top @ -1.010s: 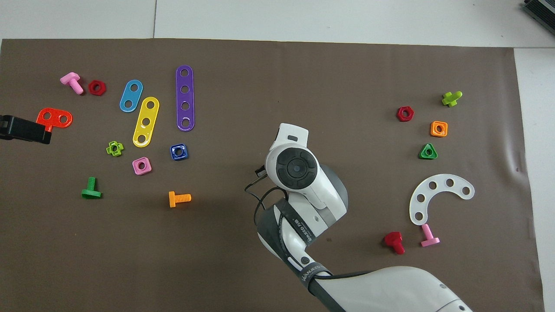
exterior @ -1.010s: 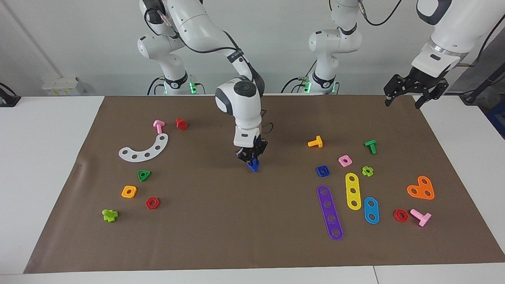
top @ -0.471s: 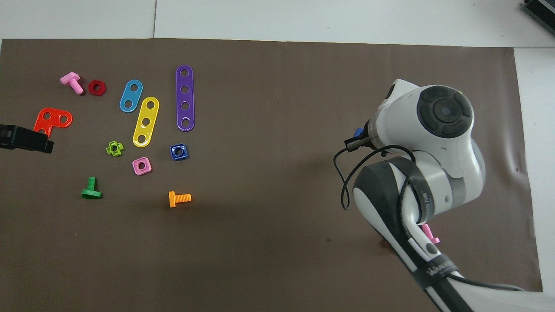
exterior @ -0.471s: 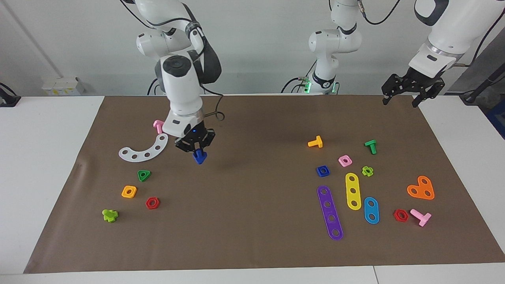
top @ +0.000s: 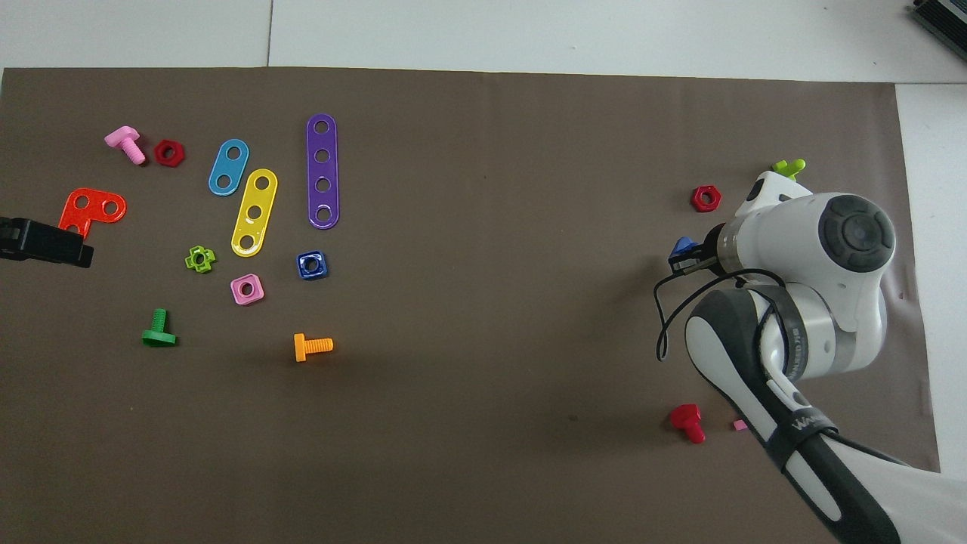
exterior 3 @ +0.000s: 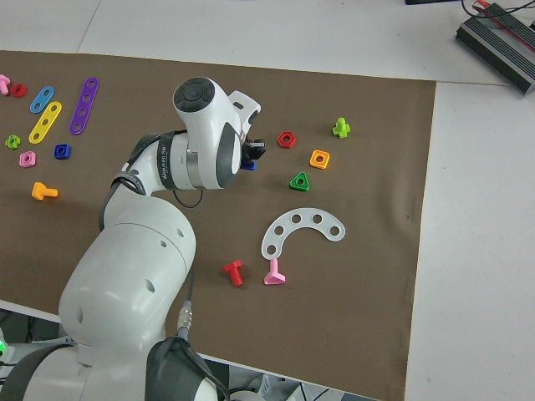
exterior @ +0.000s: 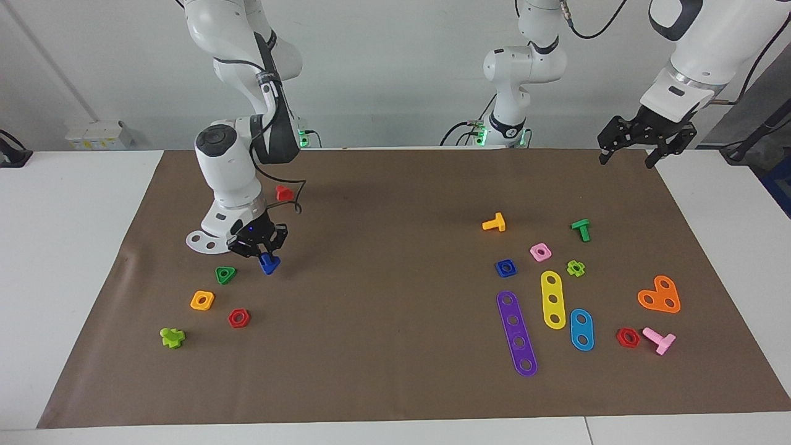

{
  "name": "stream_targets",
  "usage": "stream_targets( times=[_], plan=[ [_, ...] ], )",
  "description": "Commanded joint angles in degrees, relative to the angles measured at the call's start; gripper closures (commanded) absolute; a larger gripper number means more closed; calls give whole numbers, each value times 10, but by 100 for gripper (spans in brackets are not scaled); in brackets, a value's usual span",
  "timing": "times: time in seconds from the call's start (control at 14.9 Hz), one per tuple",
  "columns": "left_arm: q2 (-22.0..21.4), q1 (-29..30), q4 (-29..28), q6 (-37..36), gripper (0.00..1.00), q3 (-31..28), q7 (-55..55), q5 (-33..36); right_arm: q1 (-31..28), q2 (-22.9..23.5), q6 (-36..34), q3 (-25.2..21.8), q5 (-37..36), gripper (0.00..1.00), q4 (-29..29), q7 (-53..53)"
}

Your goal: Unscrew and place screws in storage area

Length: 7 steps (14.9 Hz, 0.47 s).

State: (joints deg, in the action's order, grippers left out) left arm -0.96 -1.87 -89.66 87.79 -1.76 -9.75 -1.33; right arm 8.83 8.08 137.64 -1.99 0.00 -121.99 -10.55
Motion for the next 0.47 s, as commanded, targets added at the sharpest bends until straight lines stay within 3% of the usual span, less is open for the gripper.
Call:
stream_targets(
  times=[0.0, 0.2, 0.4],
  plan=[
    [-17, 4, -18, 1, 0, 3, 7, 8, -18, -4, 29, 8, 16, 100, -32, -25],
    [-17, 4, -18, 1, 0, 4, 7, 8, -26, 10, 75, 8, 16, 100, -51, -26],
    [-17, 4, -18, 1, 0, 3, 7, 8, -27, 18, 76, 8, 16, 100, -53, -25]
  ],
)
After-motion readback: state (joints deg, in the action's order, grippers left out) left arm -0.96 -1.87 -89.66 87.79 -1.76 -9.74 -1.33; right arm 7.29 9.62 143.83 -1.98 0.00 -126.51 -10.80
